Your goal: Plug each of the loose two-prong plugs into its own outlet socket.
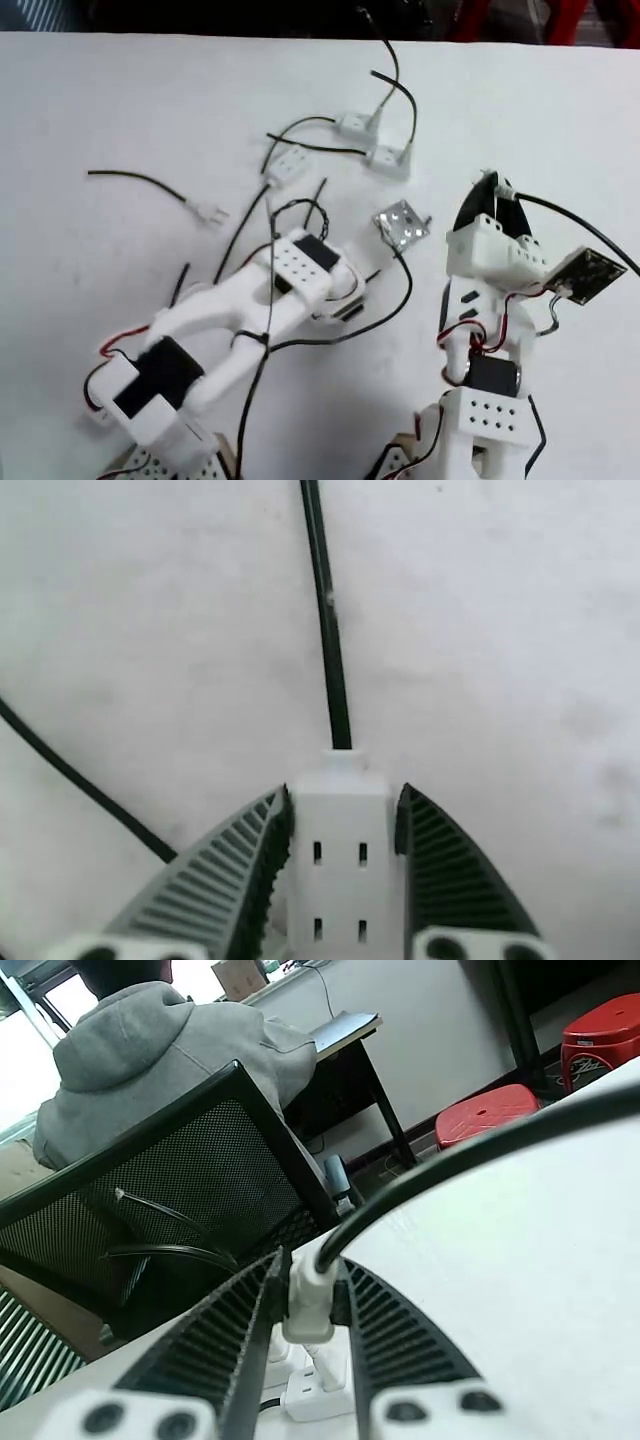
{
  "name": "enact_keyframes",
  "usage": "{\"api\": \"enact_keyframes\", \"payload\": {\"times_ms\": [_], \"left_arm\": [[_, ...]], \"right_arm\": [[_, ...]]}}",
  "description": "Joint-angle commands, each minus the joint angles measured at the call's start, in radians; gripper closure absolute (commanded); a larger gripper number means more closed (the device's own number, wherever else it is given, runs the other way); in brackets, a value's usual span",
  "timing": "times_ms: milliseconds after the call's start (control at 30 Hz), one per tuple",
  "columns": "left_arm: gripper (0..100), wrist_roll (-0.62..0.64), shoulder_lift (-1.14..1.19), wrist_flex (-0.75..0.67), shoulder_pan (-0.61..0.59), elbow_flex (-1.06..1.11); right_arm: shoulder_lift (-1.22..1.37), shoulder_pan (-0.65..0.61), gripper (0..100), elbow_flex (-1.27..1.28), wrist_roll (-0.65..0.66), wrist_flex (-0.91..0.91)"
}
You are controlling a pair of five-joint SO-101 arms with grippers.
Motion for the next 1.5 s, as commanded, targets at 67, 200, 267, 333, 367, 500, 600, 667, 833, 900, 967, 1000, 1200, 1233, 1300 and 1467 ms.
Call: {"api": "enact_keyframes", "payload": {"times_ms": [67, 200, 267, 333, 367, 500, 600, 667, 833, 900, 967, 1000, 1200, 1233, 1300, 1467], "left_arm": [[85, -0.104, 0.002, 0.031, -0.082, -0.021], [79, -0.160, 0.002, 0.025, -0.189, -0.028], [74, -0.130, 0.004, 0.028, -0.245, -0.052], [70, -0.110, 0.004, 0.026, -0.291, -0.071], [69, -0.115, 0.004, 0.026, -0.309, -0.078], [70, -0.170, -0.005, 0.037, -0.340, -0.103], [70, -0.144, -0.005, 0.104, -0.340, -0.158], [70, -0.098, -0.005, 0.158, -0.340, -0.206], [70, -0.068, -0.008, 0.287, -0.340, -0.315], [70, -0.058, -0.047, 0.325, -0.338, -0.321], [70, -0.028, -0.128, 0.344, -0.340, -0.296], [70, -0.018, -0.185, 0.344, -0.341, -0.275], [69, -0.011, -0.605, 0.322, -0.387, -0.075], [69, -0.011, -0.667, 0.321, -0.414, -0.046], [69, -0.011, -0.774, 0.310, -0.473, 0.012], [69, -0.011, -0.903, 0.242, -0.634, 0.160]], "right_arm": [[-0.010, 0.005, 98.1, -0.025, -0.005, -0.022], [-0.010, 0.005, 98.1, -0.025, -0.003, -0.022], [-0.008, 0.004, 98.1, -0.025, -0.003, -0.022], [-0.008, 0.004, 98.1, -0.025, -0.003, -0.022], [-0.008, 0.002, 98.1, -0.025, -0.003, -0.022], [-0.008, -0.031, 98.1, -0.025, -0.002, -0.019], [-0.008, -0.038, 98.1, -0.025, -0.002, -0.018], [-0.008, -0.038, 98.1, -0.025, 0.008, -0.016], [-0.007, -0.116, 98.1, -0.028, 0.149, 0.028], [-0.007, -0.159, 98.1, -0.052, 0.189, 0.093], [-0.007, -0.203, 98.1, -0.081, 0.215, 0.177], [-0.007, -0.229, 98.1, -0.092, 0.226, 0.214], [-0.007, -0.390, 98.2, -0.107, 0.308, 0.337], [-0.007, -0.414, 98.2, -0.107, 0.319, 0.351], [-0.007, -0.455, 98.2, -0.107, 0.339, 0.380], [-0.007, -0.578, 98.2, -0.107, 0.407, 0.466]]}}
